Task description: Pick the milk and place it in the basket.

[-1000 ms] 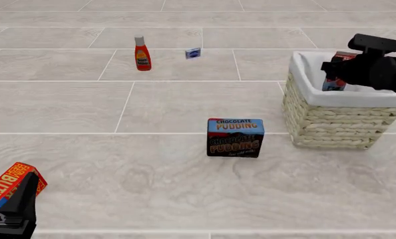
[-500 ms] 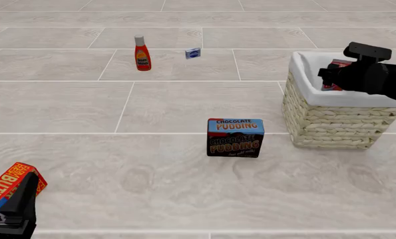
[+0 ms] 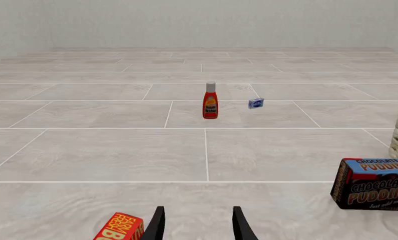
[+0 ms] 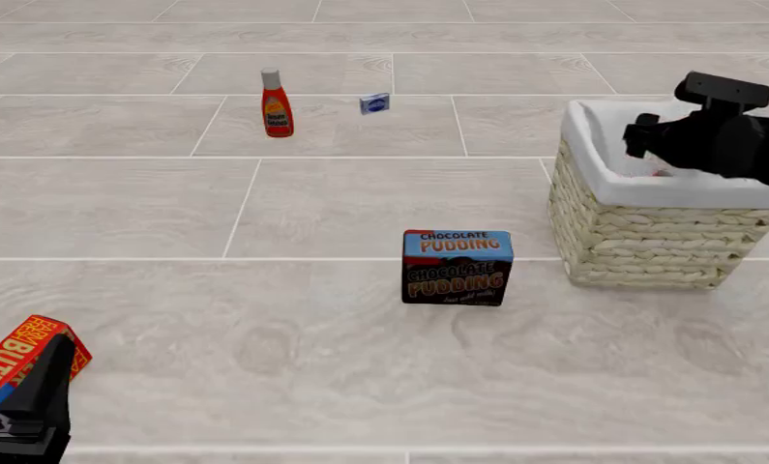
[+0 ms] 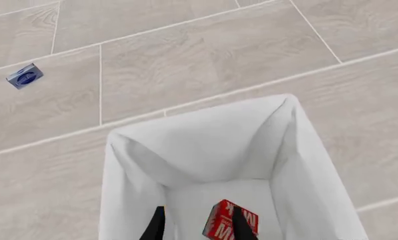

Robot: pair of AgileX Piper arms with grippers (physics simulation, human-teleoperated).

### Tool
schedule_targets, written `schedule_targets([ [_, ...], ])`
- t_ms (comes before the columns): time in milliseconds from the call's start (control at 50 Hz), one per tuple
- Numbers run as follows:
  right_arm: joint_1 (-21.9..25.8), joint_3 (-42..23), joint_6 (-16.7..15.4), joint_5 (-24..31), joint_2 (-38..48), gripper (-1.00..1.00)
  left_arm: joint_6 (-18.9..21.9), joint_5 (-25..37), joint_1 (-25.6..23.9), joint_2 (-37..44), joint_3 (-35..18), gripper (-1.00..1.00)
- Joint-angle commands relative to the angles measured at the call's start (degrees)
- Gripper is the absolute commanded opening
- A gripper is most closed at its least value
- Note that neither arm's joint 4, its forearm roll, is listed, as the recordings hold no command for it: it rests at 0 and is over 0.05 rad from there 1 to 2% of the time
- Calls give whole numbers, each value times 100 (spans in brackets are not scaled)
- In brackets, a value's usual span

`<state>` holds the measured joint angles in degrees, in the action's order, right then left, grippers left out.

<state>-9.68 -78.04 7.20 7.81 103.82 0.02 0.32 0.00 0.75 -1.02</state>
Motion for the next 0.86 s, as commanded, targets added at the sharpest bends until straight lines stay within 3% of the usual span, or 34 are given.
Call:
schedule_targets([
  [20, 8, 59, -15, 12, -164, 100, 0, 1, -1, -2, 0, 100],
  [860, 126, 656, -235, 53, -1586, 100, 0, 0, 0, 1, 0, 100],
])
